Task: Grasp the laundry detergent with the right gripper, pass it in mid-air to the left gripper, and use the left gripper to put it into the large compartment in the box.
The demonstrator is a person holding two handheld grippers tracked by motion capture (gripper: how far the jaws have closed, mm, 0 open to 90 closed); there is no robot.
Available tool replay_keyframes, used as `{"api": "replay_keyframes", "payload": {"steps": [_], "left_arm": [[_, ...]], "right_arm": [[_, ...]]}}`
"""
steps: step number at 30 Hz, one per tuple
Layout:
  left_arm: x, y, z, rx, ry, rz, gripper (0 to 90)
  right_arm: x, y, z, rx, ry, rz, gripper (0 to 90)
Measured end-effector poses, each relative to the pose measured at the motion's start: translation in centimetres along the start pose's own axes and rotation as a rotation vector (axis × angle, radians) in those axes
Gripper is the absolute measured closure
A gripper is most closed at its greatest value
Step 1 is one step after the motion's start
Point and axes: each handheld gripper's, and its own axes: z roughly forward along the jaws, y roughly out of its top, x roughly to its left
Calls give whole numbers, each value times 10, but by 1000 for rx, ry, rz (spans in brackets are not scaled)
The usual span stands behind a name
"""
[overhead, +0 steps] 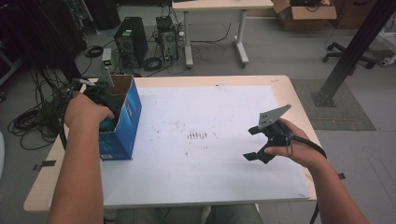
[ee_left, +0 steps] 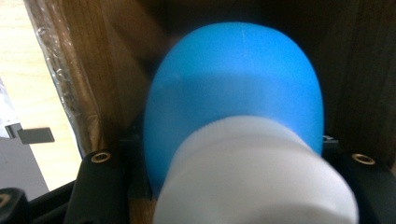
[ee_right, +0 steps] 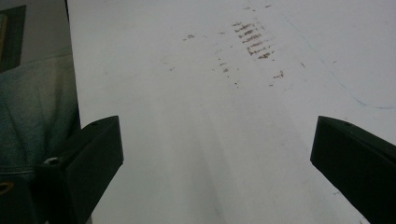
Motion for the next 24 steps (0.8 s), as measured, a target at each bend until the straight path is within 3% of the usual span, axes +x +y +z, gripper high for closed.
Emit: {"api": "replay_keyframes", "payload": {"steps": [24], "left_arm": [[-1,-2,-4,-6,-6,-8,347]], "right_arm": [[0,-5,2,-9,11,1,26]]}}
